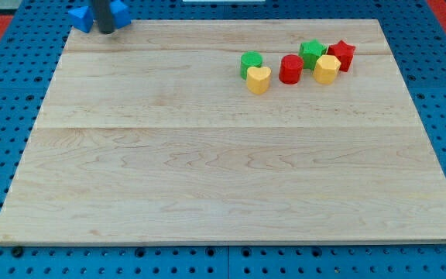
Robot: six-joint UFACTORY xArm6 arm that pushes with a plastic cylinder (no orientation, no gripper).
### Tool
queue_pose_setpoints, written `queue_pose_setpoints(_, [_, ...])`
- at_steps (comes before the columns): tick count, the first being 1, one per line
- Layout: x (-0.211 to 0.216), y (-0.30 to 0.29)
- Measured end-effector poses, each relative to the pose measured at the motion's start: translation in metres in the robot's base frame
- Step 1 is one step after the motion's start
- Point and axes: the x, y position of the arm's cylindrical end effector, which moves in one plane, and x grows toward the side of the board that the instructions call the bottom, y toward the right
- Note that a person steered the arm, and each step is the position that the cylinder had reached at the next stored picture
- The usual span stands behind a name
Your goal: Slide the green star to the top center
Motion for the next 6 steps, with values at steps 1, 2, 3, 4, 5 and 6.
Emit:
queue_pose_setpoints(1, [0.084,0.062])
queue_pose_setpoints(2, [0.170,0.161])
queue_pose_setpoints(3, [0.214,0.287])
queue_pose_setpoints(4, [0.188,0.399])
queue_pose_setpoints(5, [0.134,0.431])
queue_pose_setpoints(6, [0.085,0.419])
